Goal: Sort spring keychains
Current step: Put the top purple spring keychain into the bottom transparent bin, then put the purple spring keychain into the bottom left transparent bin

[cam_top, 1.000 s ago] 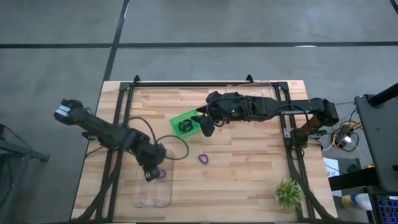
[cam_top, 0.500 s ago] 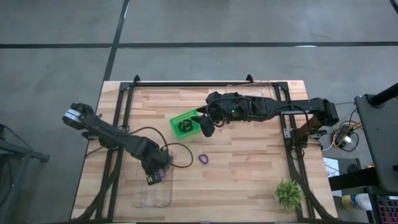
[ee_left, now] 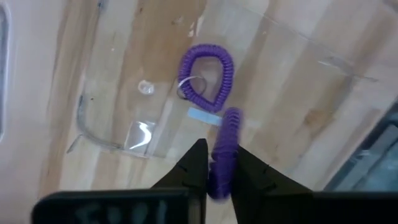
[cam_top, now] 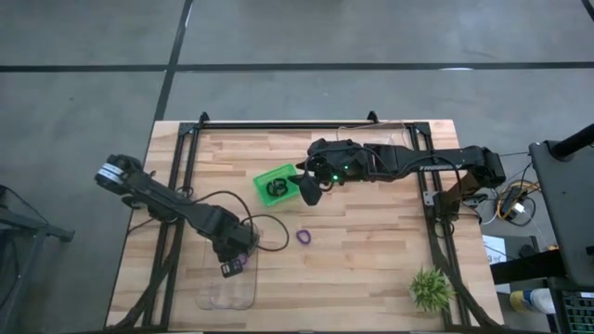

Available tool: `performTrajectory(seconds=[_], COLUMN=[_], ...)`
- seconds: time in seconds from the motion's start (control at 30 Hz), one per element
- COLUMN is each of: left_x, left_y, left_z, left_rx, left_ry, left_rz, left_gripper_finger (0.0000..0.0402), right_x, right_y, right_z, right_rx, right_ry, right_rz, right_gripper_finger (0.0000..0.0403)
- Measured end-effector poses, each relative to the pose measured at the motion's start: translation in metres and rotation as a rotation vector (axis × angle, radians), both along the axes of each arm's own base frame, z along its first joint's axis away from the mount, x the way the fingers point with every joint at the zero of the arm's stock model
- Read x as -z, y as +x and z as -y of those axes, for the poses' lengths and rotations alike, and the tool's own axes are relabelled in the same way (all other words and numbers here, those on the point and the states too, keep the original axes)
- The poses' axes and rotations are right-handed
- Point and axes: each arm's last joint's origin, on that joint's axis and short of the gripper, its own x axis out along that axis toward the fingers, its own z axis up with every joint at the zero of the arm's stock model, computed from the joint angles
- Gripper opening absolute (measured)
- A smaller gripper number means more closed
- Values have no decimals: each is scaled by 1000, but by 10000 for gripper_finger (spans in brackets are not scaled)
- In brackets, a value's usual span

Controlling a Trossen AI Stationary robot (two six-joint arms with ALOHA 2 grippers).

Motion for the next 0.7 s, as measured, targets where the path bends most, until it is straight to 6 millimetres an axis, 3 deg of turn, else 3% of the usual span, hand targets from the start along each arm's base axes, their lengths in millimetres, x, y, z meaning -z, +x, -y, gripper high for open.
performTrajectory(seconds=[0.37,0.7], left_x=[-5,-39], left_y=[-1,11], left_z=[0,6], left_rx=[-74,-16], left_ry=[-40,-93], left_rz=[-5,111], left_gripper_finger=[161,174], right_x=[1,14], right_y=[-1,-6], right_z=[1,0], right_rx=[22,37], right_ry=[-6,16], right_rz=[-16,-126], right_gripper_finger=[233,233])
